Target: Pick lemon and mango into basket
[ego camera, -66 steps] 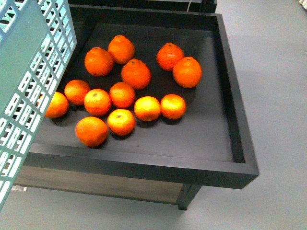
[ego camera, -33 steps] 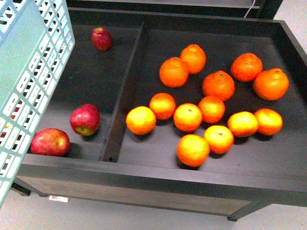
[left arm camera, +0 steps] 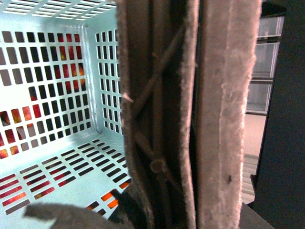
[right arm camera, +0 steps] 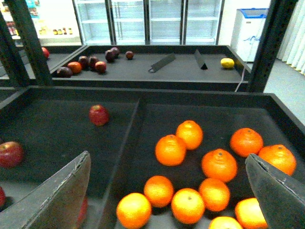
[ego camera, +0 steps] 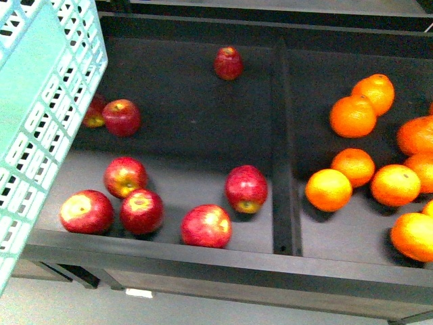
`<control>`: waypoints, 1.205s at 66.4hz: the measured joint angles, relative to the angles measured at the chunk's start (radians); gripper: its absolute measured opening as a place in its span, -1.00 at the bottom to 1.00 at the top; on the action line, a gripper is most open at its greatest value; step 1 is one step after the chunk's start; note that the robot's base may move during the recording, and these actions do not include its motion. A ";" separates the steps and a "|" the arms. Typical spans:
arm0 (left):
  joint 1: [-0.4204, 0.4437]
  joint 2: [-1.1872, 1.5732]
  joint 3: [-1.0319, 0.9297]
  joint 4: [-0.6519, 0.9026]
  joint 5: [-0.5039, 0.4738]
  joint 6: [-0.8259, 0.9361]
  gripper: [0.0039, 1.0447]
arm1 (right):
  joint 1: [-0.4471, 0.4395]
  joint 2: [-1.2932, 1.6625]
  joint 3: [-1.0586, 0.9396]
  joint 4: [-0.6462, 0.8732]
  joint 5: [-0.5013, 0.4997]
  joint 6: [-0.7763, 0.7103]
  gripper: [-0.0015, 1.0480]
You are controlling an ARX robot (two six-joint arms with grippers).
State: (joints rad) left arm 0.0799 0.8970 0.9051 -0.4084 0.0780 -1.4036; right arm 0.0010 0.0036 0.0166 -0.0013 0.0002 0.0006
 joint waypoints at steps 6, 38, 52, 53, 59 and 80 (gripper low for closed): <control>0.000 0.000 0.000 0.000 0.000 0.000 -0.72 | 0.000 0.000 0.000 0.000 0.000 0.000 0.83; 0.000 0.000 0.000 0.000 -0.003 0.000 -0.72 | 0.000 0.000 0.000 0.000 0.001 0.000 0.83; 0.000 -0.001 0.000 0.000 0.000 -0.002 -0.72 | 0.000 0.000 0.000 0.000 0.000 0.000 0.83; 0.000 0.000 0.000 0.000 -0.001 0.000 -0.72 | 0.000 0.000 0.000 0.000 0.000 0.000 0.83; 0.000 -0.001 0.000 0.000 -0.001 0.001 -0.72 | 0.000 0.000 0.000 0.000 0.001 0.000 0.83; 0.000 0.000 0.000 0.000 0.000 0.000 -0.72 | 0.000 0.000 0.000 0.001 0.000 0.000 0.83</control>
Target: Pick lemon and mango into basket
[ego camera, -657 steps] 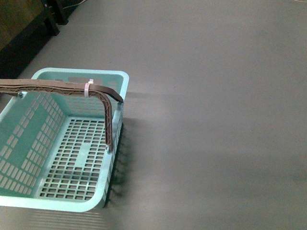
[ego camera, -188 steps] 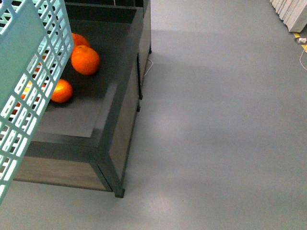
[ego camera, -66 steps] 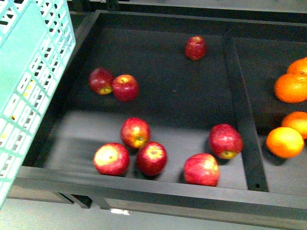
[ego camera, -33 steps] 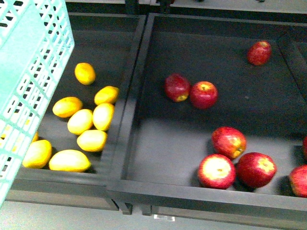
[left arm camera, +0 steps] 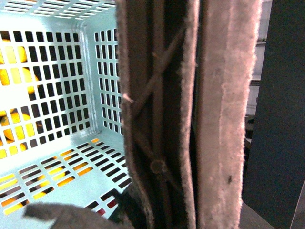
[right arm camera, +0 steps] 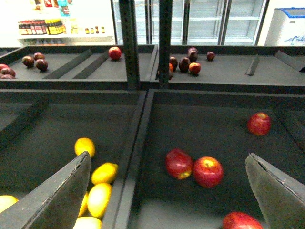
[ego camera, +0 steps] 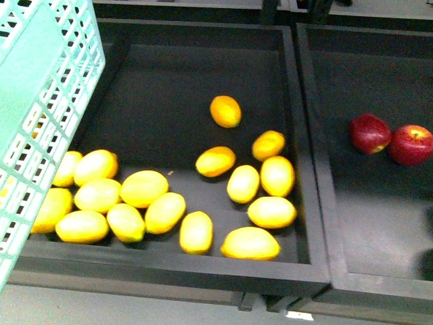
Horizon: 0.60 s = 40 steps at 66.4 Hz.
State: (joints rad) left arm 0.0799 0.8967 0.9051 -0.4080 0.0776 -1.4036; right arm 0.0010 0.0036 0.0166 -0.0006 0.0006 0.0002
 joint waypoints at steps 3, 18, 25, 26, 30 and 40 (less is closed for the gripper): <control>0.000 0.000 0.000 0.000 -0.001 0.000 -0.72 | 0.000 0.000 0.000 -0.001 0.000 0.000 0.83; 0.000 0.000 0.002 0.000 0.000 0.000 -0.72 | -0.001 -0.001 0.000 -0.001 0.000 0.000 0.83; 0.000 0.000 0.002 0.000 -0.002 0.000 -0.72 | 0.000 -0.001 0.000 -0.001 0.000 0.000 0.83; 0.000 0.000 0.002 0.000 -0.002 0.000 -0.72 | -0.001 -0.001 0.000 -0.001 0.001 0.000 0.83; 0.000 0.000 0.002 0.000 -0.001 0.000 -0.72 | -0.001 -0.001 0.000 -0.001 0.002 0.000 0.83; 0.000 0.001 0.002 0.000 -0.002 0.001 -0.72 | -0.001 -0.001 0.000 -0.001 0.000 0.000 0.83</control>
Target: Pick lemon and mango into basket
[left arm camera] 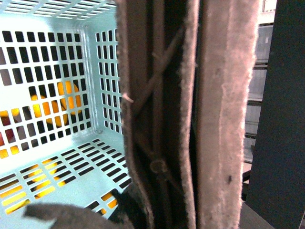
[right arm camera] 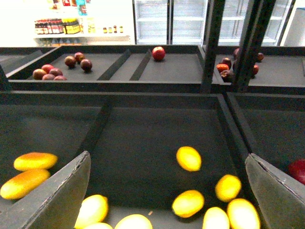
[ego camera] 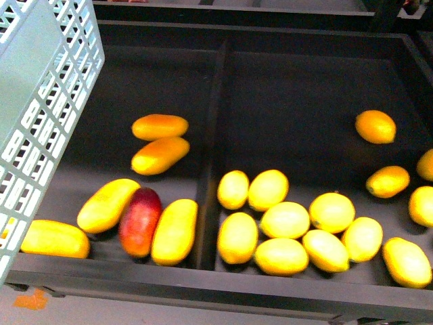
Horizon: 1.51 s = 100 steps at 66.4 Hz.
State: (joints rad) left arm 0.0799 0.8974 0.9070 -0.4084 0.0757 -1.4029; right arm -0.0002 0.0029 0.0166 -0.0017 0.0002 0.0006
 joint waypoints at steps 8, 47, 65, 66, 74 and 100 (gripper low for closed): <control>0.005 0.003 0.000 0.000 -0.014 0.003 -0.72 | -0.001 0.000 0.000 0.000 -0.008 0.000 0.83; -0.418 0.512 0.391 -0.123 0.163 0.636 -0.72 | 0.000 0.000 0.000 0.000 0.000 0.000 0.83; -0.601 0.563 0.422 -0.098 0.192 0.537 -0.72 | 0.000 0.000 0.000 0.000 0.000 0.000 0.83; -0.605 0.563 0.422 -0.098 0.195 0.536 -0.72 | 0.000 0.000 0.000 0.000 0.000 0.000 0.83; -0.609 0.563 0.423 -0.098 0.198 0.525 -0.72 | 0.000 0.000 0.000 0.000 0.000 0.000 0.83; -0.602 0.563 0.424 -0.097 0.179 0.523 -0.72 | -0.361 0.562 0.174 -0.264 -0.208 0.164 0.83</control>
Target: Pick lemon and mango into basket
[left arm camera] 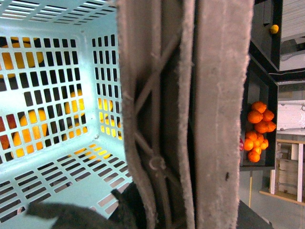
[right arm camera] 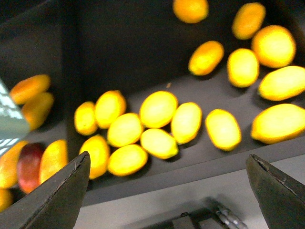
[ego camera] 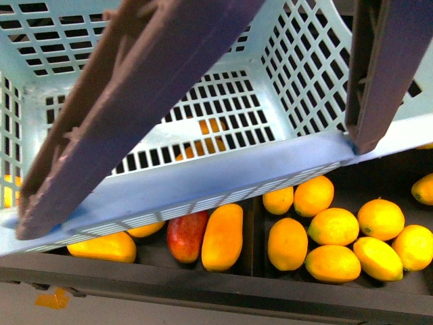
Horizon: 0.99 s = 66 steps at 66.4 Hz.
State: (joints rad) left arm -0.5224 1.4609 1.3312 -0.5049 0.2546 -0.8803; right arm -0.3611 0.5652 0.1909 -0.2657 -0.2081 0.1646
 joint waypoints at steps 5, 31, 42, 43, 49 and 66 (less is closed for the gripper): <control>0.000 0.000 0.002 0.000 0.003 0.001 -0.72 | -0.077 0.166 0.006 0.140 -0.003 -0.042 0.83; -0.001 0.000 0.002 0.000 0.002 0.000 -0.72 | -0.024 1.233 0.325 0.731 0.117 -0.172 0.83; -0.001 0.000 0.002 0.000 0.006 0.000 -0.72 | 0.026 1.523 0.548 0.664 0.182 -0.091 0.83; -0.001 0.000 0.002 0.000 0.006 0.000 -0.72 | 0.029 1.539 0.563 0.658 0.187 -0.080 0.83; -0.001 0.000 0.002 0.000 0.006 0.000 -0.72 | 0.058 1.649 0.683 0.612 0.209 -0.030 0.83; -0.001 0.000 0.002 0.000 0.004 0.000 -0.72 | 0.094 1.817 0.917 0.495 0.266 0.084 0.83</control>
State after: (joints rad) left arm -0.5232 1.4609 1.3334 -0.5049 0.2584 -0.8806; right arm -0.2668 2.3821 1.1076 0.2291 0.0574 0.2481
